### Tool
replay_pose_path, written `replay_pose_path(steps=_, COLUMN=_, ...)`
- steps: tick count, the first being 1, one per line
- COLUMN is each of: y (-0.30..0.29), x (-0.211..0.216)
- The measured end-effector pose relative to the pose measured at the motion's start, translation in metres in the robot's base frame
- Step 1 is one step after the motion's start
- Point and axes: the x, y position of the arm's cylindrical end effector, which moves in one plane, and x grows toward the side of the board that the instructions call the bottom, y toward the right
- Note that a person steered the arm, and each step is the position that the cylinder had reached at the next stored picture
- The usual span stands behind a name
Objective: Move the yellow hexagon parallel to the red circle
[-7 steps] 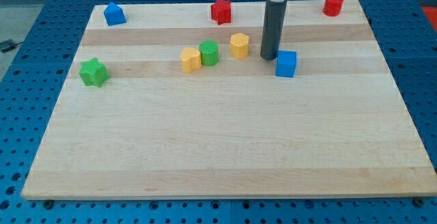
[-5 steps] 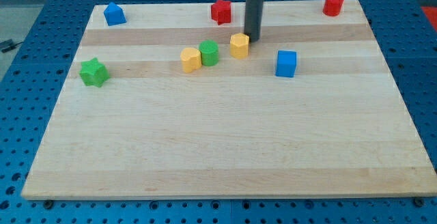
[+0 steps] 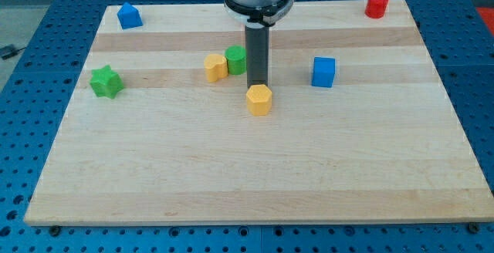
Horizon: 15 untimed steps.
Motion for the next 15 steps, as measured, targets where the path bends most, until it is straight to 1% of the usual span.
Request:
replay_pose_path(steps=1, y=-0.03, x=0.003)
replay_pose_path(steps=2, y=-0.047, x=0.03)
replay_pose_path(steps=3, y=-0.022, x=0.054)
replay_pose_path(steps=4, y=0.048, x=0.054)
replay_pose_path(steps=5, y=0.065, x=0.052)
replay_pose_path(steps=6, y=0.012, x=0.052)
replay_pose_path(steps=7, y=-0.028, x=0.034)
replay_pose_path(steps=8, y=-0.013, x=0.006)
replay_pose_path(steps=9, y=0.043, x=0.007)
replay_pose_path(steps=10, y=0.107, x=0.034)
replay_pose_path(steps=11, y=0.129, x=0.042)
replay_pose_path(steps=12, y=0.116, x=0.046)
replay_pose_path(steps=13, y=0.079, x=0.071)
replay_pose_path(steps=14, y=0.073, x=0.105)
replay_pose_path(steps=15, y=0.101, x=0.106)
